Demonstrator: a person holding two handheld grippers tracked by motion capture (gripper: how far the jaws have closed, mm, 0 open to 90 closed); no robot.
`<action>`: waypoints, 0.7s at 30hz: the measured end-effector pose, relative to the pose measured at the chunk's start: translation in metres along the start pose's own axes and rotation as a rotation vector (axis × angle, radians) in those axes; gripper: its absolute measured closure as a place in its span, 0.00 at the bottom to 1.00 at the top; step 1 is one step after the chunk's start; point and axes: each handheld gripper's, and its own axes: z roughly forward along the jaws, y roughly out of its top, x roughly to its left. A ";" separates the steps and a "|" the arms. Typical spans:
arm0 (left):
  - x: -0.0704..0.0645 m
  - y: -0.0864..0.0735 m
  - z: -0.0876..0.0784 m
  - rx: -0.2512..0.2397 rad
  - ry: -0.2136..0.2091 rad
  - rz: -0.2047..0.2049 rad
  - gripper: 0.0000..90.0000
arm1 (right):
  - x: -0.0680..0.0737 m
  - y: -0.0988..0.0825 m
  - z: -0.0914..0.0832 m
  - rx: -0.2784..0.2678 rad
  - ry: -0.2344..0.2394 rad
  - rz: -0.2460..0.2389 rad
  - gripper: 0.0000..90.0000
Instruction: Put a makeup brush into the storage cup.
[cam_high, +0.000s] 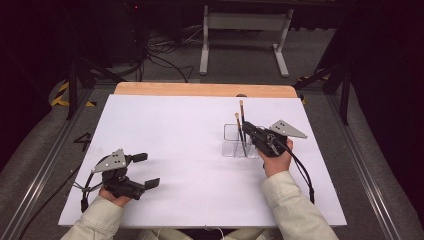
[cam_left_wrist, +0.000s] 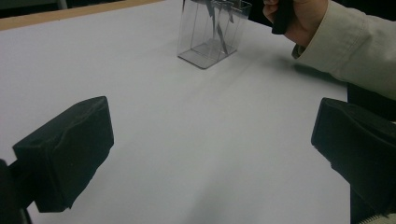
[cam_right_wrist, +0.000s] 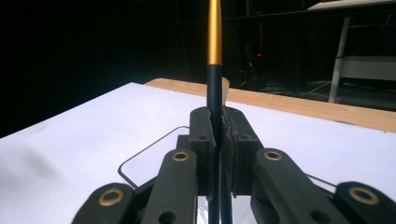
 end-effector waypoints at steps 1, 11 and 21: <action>0.000 0.000 0.000 0.000 0.000 0.000 0.00 | 0.000 0.000 0.000 0.003 0.000 0.000 0.92; 0.000 0.000 0.000 -0.009 -0.002 0.000 0.00 | -0.003 0.002 -0.003 -0.002 0.012 0.022 0.68; -0.001 0.000 -0.002 -0.016 0.001 0.001 0.00 | 0.001 0.011 -0.012 -0.028 0.033 -0.058 0.19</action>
